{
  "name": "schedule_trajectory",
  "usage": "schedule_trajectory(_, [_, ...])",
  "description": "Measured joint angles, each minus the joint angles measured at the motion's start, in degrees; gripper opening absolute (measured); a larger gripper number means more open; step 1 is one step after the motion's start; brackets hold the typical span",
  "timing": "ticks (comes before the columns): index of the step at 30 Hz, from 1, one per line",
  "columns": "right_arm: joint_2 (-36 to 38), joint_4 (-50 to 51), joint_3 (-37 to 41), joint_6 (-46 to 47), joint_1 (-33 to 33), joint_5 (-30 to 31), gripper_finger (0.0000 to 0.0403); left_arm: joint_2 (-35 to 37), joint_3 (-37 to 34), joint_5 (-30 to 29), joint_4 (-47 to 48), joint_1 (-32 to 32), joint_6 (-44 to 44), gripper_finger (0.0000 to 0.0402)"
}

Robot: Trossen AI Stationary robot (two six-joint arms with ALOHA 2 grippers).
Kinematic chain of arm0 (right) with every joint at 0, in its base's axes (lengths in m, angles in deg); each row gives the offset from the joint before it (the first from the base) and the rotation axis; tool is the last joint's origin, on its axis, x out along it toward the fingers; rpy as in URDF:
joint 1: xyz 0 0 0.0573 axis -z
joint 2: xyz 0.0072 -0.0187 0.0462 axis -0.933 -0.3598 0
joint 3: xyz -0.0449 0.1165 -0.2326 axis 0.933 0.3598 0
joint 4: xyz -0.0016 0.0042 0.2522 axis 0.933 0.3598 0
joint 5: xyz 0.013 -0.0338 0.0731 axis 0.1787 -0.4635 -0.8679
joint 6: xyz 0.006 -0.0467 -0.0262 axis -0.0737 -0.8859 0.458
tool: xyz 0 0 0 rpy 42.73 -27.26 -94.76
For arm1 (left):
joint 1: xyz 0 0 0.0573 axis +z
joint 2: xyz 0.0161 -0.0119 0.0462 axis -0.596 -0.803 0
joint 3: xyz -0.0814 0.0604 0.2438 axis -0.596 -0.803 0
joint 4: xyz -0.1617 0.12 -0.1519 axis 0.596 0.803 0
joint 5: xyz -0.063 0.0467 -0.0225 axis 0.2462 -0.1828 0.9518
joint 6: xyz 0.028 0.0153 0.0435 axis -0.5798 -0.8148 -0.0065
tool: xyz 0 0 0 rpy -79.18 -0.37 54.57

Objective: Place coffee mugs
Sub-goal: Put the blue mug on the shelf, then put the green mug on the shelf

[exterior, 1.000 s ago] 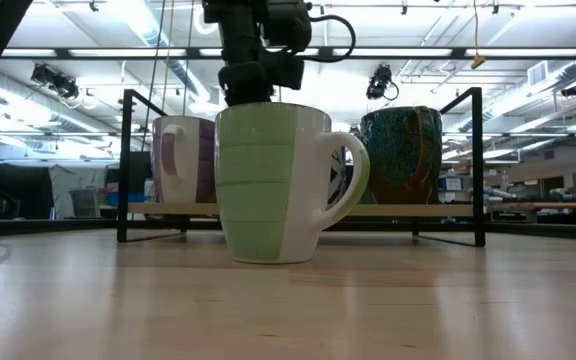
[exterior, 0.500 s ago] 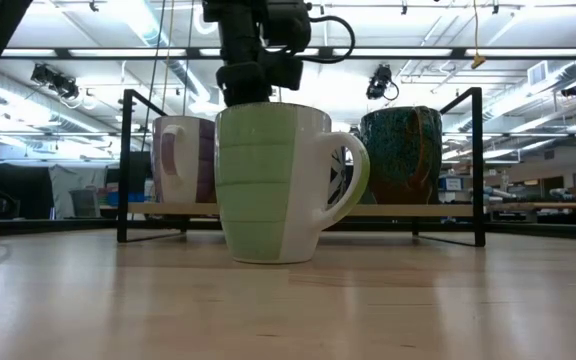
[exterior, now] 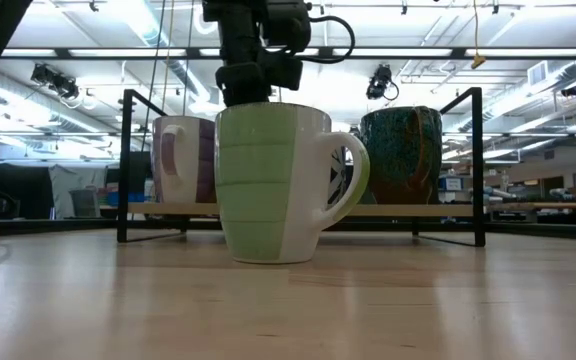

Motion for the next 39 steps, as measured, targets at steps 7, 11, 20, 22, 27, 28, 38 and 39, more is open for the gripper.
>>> schedule_trajectory(7, [0.0,0.0,0.0,0.3,0.0,0.0,0.0128,0.0,0.0,-0.5,0.0,-0.3,0.0,0.0134])
schedule_trajectory(11, [0.0,-0.1,0.0,0.1,0.0,0.0,0.0128,0.0,0.0,-0.9,0.0,-0.6,-0.2,0.0130])
schedule_trajectory(20, [0.0,-0.5,0.0,-0.1,0.0,-0.3,0.0128,0.0,0.0,-2.0,0.1,-0.7,0.2,0.0142])
schedule_trajectory(22, [0.0,-0.5,0.0,-0.5,0.0,-0.3,0.0128,0.2,0.0,-2.0,0.1,-0.7,0.2,0.0146])
schedule_trajectory(27, [0.0,-1.0,0.0,-1.1,0.0,-0.2,0.0128,0.2,0.0,-1.8,-0.2,-0.7,0.4,0.0177])
schedule_trajectory(28, [0.0,-1.0,0.0,-1.1,0.2,-0.2,0.0128,0.2,0.0,-1.7,-0.2,-0.7,0.4,0.0185])
schedule_trajectory(38, [0.0,-1.0,0.0,-1.6,0.8,-0.6,0.0128,0.2,5.6,-1.6,4.4,-0.7,0.3,0.0229])
schedule_trajectory(39, [0.0,-1.0,0.0,-1.7,0.8,-0.6,0.0128,0.2,6.8,-1.6,5.6,-0.8,0.3,0.0229])
